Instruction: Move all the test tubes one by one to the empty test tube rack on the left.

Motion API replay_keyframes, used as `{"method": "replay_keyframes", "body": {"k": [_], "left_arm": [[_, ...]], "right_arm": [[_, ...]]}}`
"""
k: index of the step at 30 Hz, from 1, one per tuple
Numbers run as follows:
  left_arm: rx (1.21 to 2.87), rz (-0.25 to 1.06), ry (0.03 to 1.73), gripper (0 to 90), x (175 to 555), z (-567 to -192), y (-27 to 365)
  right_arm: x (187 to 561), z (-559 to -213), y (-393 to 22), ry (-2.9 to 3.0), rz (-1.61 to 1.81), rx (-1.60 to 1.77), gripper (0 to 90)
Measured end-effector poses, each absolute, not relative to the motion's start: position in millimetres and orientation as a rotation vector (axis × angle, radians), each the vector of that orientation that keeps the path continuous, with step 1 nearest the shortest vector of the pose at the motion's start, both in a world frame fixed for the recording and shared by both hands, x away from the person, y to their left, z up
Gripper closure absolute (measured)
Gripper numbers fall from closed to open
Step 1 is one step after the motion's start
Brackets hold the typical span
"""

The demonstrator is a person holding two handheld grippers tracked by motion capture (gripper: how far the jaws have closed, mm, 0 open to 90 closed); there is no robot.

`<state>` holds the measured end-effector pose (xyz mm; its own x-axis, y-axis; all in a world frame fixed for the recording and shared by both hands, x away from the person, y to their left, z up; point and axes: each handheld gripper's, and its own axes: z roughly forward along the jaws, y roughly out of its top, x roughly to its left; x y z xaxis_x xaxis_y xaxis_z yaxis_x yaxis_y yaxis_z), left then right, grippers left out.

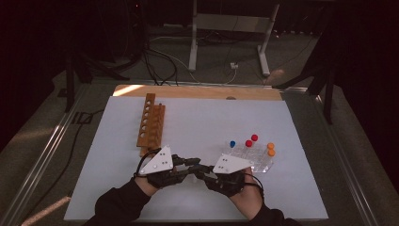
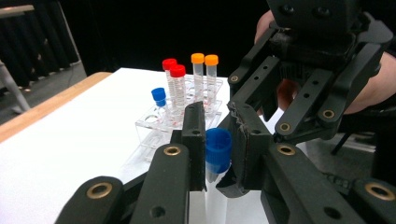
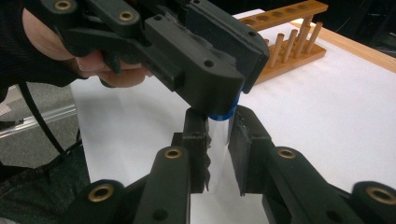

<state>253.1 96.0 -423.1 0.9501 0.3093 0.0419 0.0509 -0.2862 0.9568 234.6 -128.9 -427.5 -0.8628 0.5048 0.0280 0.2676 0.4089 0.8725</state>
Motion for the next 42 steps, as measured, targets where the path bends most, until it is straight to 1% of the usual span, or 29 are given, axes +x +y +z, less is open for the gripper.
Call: {"method": "replay_keyframes", "body": {"k": [3,4,5,9,11,12,13,14,16,17,19,23,24,25,27,30,42], "left_arm": [[1.839,0.256,0.27,78.4,254,-421,97],[1.834,0.252,0.274,78.4,255,-421,98],[1.831,0.262,0.279,78.4,255,-420,99],[1.826,0.269,0.283,78.4,257,-416,105],[1.818,0.269,0.291,78.4,259,-413,107],[1.817,0.276,0.294,78.4,260,-412,109],[1.812,0.281,0.297,78.4,261,-411,110],[1.809,0.277,0.3,78.4,262,-410,112],[1.805,0.283,0.309,78.4,265,-408,114],[1.805,0.292,0.311,78.4,266,-406,116],[1.795,0.296,0.324,78.4,269,-403,120],[1.785,0.324,0.35,78.4,278,-396,129],[1.785,0.327,0.359,78.4,281,-394,132],[1.78,0.334,0.368,78.4,283,-392,134],[1.781,0.345,0.382,78.4,290,-388,138],[1.776,0.361,0.403,78.4,300,-381,145],[1.76,0.437,0.519,78.3,346,-362,172]], "right_arm": [[234,-427,-129,2.41,1.448,0.673,75.9],[235,-427,-130,2.408,1.455,0.681,71.5],[235,-427,-131,2.401,1.47,0.694,69.5],[235,-425,-135,2.366,1.523,0.681,41.3],[234,-425,-136,2.348,1.537,0.679,39.7],[233,-425,-137,2.339,1.549,0.678,36.0],[232,-424,-137,2.33,1.557,0.686,29.3],[232,-424,-138,2.318,1.561,0.693,25.1],[232,-424,-139,2.303,1.569,0.717,13.8],[232,-423,-140,2.302,1.577,0.737,14.9],[233,-423,-143,2.309,1.586,0.742,11.6],[233,-425,-149,2.337,1.599,0.712,9.2],[231,-426,-152,2.325,1.596,0.698,7.0],[231,-426,-152,2.325,1.596,0.698,7.0],[231,-426,-154,2.317,1.629,0.715,2.5],[230,-426,-157,2.28,1.63,0.722,0.4],[226,-424,-157,2.256,1.651,0.681,0.3]]}}
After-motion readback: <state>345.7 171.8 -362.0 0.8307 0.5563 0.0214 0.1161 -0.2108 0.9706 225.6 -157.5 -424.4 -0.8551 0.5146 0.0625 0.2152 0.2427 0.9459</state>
